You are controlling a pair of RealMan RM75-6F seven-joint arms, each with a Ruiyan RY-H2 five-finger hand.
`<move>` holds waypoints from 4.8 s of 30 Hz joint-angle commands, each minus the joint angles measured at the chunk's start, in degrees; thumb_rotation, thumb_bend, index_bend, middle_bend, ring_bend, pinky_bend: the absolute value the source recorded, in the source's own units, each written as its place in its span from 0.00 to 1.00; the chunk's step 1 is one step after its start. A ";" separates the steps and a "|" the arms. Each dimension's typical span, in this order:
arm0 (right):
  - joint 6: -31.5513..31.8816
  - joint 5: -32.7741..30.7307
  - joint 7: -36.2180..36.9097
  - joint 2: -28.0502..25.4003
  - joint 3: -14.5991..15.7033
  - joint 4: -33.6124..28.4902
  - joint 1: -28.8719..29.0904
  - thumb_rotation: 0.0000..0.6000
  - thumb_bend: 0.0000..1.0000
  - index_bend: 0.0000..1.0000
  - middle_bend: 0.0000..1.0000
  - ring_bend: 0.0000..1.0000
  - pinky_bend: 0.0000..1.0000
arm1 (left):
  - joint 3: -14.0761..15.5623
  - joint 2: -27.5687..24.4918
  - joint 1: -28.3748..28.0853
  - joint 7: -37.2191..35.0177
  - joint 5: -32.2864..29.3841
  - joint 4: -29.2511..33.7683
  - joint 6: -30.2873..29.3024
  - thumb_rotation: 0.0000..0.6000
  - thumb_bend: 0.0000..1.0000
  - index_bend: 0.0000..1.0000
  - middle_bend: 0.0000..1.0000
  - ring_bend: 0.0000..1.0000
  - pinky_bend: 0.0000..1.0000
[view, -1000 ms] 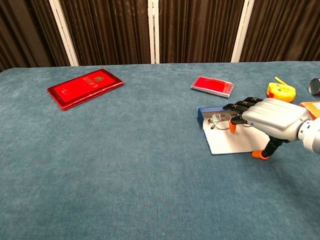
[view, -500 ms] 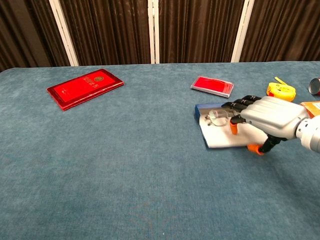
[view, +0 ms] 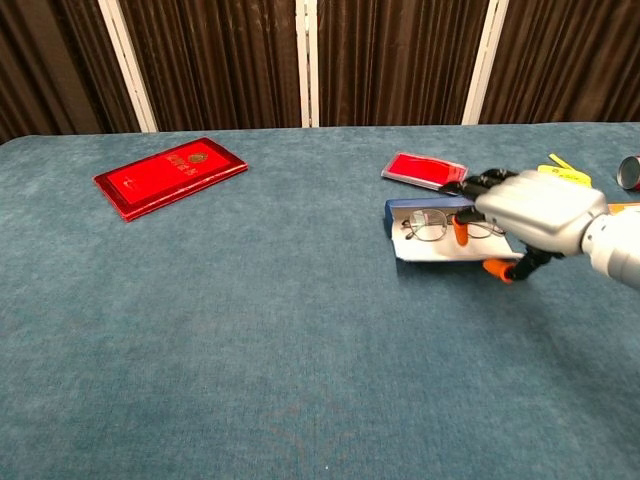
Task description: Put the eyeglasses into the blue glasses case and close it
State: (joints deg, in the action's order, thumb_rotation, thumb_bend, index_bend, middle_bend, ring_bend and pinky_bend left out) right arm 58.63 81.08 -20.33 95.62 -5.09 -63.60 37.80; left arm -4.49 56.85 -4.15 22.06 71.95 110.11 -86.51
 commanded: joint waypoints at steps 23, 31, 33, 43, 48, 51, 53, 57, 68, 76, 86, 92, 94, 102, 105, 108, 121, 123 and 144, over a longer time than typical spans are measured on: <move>-3.50 -4.20 -0.80 2.52 -2.15 4.52 2.11 1.00 0.40 0.59 0.00 0.00 0.00 | -0.44 -0.01 -0.41 -0.30 -1.42 -0.40 0.62 1.00 0.00 0.00 0.00 0.00 0.00; -1.44 -1.44 1.43 -1.96 -0.22 -1.36 0.57 1.00 0.49 0.71 0.00 0.00 0.00 | -0.15 -0.19 -0.28 -0.50 -0.71 -0.08 0.41 1.00 0.00 0.00 0.00 0.00 0.00; -0.58 -0.14 1.48 -4.22 0.56 -4.31 0.11 1.00 0.49 0.71 0.00 0.00 0.00 | -0.07 -0.29 -0.21 -0.62 -0.44 0.07 0.29 1.00 0.00 0.00 0.00 0.00 0.00; 4.37 9.92 0.53 -16.74 5.48 -20.28 -1.41 1.00 0.49 0.72 0.00 0.00 0.00 | 0.43 -0.81 0.27 -1.18 0.98 0.81 -0.35 1.00 0.00 0.00 0.00 0.00 0.00; 3.50 11.43 -2.11 -19.24 6.38 -24.10 -1.22 1.00 0.49 0.71 0.00 0.00 0.00 | 0.53 -0.74 0.28 -0.98 1.22 0.93 -0.36 1.00 0.00 0.00 0.00 0.00 0.00; 2.28 10.74 -3.61 -19.18 6.26 -24.54 -1.08 1.00 0.49 0.71 0.00 0.00 0.00 | 0.61 -0.60 0.21 -0.68 1.25 0.90 -0.22 1.00 0.00 0.00 0.00 0.00 0.00; 1.24 9.77 -4.28 -18.81 6.04 -24.31 -0.97 1.00 0.49 0.71 0.00 0.00 0.00 | 0.62 -0.53 0.19 -0.54 1.23 0.87 -0.19 1.00 0.00 0.00 0.00 0.00 0.00; -0.23 8.51 -5.60 -18.32 5.80 -23.74 -0.81 1.00 0.49 0.70 0.00 0.00 0.00 | 0.52 -0.52 0.20 -0.60 1.07 0.83 -0.24 1.00 0.00 0.00 0.00 0.00 0.00; -4.32 5.24 -10.68 -16.67 4.82 -21.62 0.43 1.00 0.49 0.69 0.00 0.00 0.00 | 0.48 -0.31 0.00 -0.24 0.60 0.62 0.20 1.00 0.00 0.00 0.00 0.00 0.00; -4.34 4.82 -11.85 -14.59 4.31 -19.76 0.79 1.00 0.46 0.44 0.00 0.00 0.00 | 0.39 -0.33 -0.10 -0.35 0.26 0.50 0.43 1.00 0.00 0.00 0.00 0.00 0.00; -2.04 5.78 -11.80 -11.29 3.32 -16.79 0.95 1.00 0.23 0.04 0.00 0.00 0.00 | 0.33 -0.25 -0.18 -0.26 -0.05 0.36 0.54 1.00 0.00 0.00 0.00 0.00 0.00; -0.68 7.34 -10.69 -13.27 3.55 -19.17 0.80 1.00 0.19 0.01 0.00 0.00 0.00 | 0.21 -0.20 -0.29 -0.25 -0.53 0.14 0.77 1.00 0.00 0.00 0.00 0.00 0.00; -2.09 7.02 -11.52 -15.67 4.02 -21.70 1.05 1.00 0.17 0.00 0.00 0.00 0.00 | 0.20 -0.09 -0.41 -0.03 -0.61 0.08 0.90 1.00 0.00 0.00 0.00 0.00 0.00; -12.11 3.20 -10.03 -19.54 5.58 -25.69 3.87 1.00 0.12 0.00 0.00 0.00 0.00 | 0.34 0.09 -0.38 0.60 -0.42 0.31 0.61 1.00 0.00 0.00 0.00 0.00 0.00; -13.67 4.07 -8.29 -18.64 6.17 -23.97 4.71 1.00 0.10 0.00 0.00 0.00 0.00 | 0.36 0.06 -0.36 0.70 -0.48 0.36 0.57 1.00 0.00 0.00 0.00 0.00 0.00; -13.66 5.64 -6.71 -17.52 6.58 -22.13 5.18 1.00 0.10 0.00 0.00 0.00 0.00 | 0.34 0.05 -0.40 0.73 -0.61 0.32 0.65 1.00 0.00 0.00 0.00 0.00 0.00; -13.06 7.65 -3.68 -15.18 6.97 -18.90 6.02 1.00 0.15 0.19 0.15 0.05 0.12 | 0.24 0.10 -0.55 0.53 -0.93 0.09 0.88 1.00 0.00 0.00 0.00 0.00 0.00; -12.69 7.98 -3.07 -14.98 7.00 -18.63 6.00 1.00 0.21 0.27 0.23 0.12 0.16 | 0.27 0.14 -0.57 0.60 -0.93 0.07 0.89 1.00 0.00 0.00 0.00 0.00 0.00; -8.00 7.28 -4.75 -15.80 6.92 -20.75 3.41 1.00 0.00 0.00 0.00 0.00 0.00 | 0.40 0.15 -0.55 0.70 -0.65 0.24 0.71 1.00 0.00 0.00 0.00 0.00 0.00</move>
State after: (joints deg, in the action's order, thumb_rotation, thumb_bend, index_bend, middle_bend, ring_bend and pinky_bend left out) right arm 49.40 89.20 -22.94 80.97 2.04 -82.33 42.13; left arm -4.10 57.04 -4.70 22.80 71.26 110.32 -85.81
